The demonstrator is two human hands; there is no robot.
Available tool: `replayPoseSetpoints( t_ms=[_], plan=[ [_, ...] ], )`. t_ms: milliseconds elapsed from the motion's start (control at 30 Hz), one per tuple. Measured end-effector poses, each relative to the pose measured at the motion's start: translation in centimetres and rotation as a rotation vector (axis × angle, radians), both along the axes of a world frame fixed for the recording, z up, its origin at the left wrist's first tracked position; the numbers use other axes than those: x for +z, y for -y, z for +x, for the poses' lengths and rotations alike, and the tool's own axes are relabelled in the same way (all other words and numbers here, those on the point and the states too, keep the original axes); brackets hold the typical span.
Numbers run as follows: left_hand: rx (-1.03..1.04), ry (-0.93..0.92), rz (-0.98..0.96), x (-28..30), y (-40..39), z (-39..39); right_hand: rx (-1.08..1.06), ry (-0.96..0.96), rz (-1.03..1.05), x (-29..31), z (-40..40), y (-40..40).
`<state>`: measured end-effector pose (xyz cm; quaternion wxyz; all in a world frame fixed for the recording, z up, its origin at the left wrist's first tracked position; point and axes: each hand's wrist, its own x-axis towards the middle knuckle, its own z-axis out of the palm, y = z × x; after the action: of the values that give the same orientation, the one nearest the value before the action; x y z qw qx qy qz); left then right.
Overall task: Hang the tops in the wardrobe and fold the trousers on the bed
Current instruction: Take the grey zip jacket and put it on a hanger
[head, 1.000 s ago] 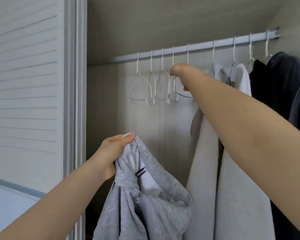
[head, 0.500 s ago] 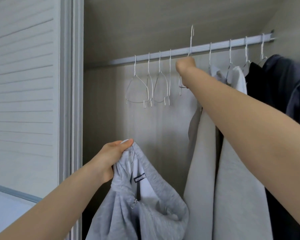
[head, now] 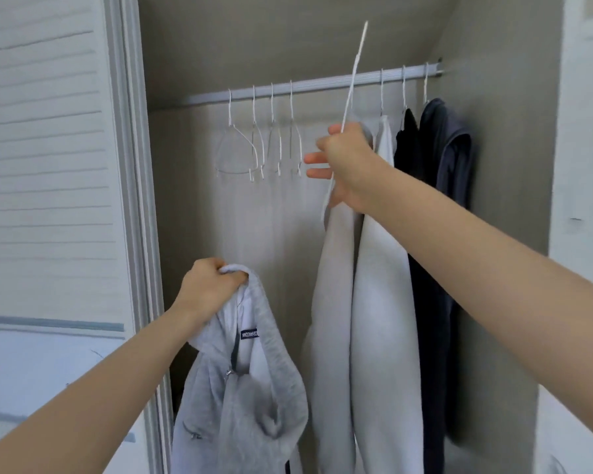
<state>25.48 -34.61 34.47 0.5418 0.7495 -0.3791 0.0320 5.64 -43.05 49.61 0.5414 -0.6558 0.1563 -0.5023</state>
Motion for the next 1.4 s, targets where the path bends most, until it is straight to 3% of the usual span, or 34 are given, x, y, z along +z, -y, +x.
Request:
replayPoseSetpoints(
  t_ms=[100, 500, 767, 933, 1067, 1200, 1267, 1333, 1400],
  plan=[
    [0.107, 0.019, 0.093, -1.0, -0.5, -0.6, 0.134, -0.082, -0.079, -4.0, -4.0, -2.1],
    [0.280, 0.146, 0.411, -3.3, -1.9, -3.5, 0.725, -0.238, 0.110, -15.3, -17.0, -3.1],
    [0.261, 0.057, 0.414, -4.1, -0.8, -2.9, 0.876, -0.426, 0.143, -16.2, -22.0, 1.4],
    [0.186, -0.058, 0.285, -4.5, -1.1, -2.4, 0.966, -0.503, 0.229, -16.7, -23.0, 3.4],
    [0.179, -0.137, 0.210, -4.3, -2.1, -2.8, 0.971, -0.608, 0.212, -18.0, -22.0, 3.9],
    [0.104, -0.043, 0.198, -3.0, -1.3, -6.0, 0.928, -0.590, 0.261, -20.0, -18.7, 2.8],
    [0.046, -0.011, 0.177, -2.4, -0.3, -8.2, 0.808, -0.616, 0.208, -21.5, -16.7, 1.9],
    [0.063, 0.027, 0.163, -1.8, 0.5, -10.2, 0.700, -0.565, 0.139, -23.1, -15.0, 0.9],
    [0.078, -0.055, 0.113, -0.3, 0.5, -11.7, 0.648, -0.437, 0.093, -24.3, -14.4, 0.4]
  ],
)
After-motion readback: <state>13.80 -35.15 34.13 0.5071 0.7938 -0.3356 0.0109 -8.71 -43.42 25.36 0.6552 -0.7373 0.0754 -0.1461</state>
